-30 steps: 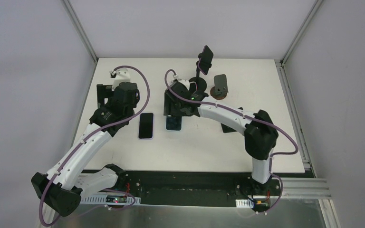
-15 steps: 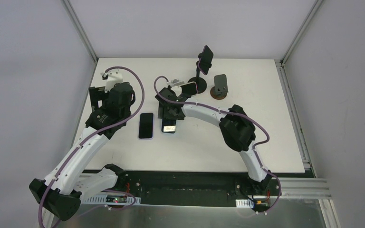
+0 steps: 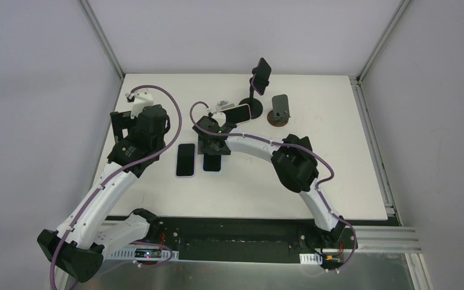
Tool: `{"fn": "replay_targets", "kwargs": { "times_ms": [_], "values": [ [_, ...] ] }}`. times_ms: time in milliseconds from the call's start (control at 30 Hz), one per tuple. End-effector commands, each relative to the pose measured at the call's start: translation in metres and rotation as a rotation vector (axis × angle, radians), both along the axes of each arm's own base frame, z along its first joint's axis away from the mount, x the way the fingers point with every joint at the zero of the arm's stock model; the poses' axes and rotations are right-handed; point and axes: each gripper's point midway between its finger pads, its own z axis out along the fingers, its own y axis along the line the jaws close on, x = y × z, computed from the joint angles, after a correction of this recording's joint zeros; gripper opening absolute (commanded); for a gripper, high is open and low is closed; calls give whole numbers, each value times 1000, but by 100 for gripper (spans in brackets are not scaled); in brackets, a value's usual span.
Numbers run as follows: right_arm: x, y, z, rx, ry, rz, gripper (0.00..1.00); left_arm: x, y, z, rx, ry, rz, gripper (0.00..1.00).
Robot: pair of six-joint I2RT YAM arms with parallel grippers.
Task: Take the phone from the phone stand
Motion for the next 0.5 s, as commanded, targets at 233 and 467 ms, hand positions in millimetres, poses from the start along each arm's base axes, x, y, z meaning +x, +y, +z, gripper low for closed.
{"fn": "replay_targets", "kwargs": {
  "times_ms": [233, 467],
  "values": [
    [-25, 28, -1, 74, 17, 45, 63, -1, 6, 6, -26, -45, 33, 99],
    [-40, 22, -12, 50, 45, 52, 67, 0, 5, 5, -31, -41, 24, 99]
  ]
}}
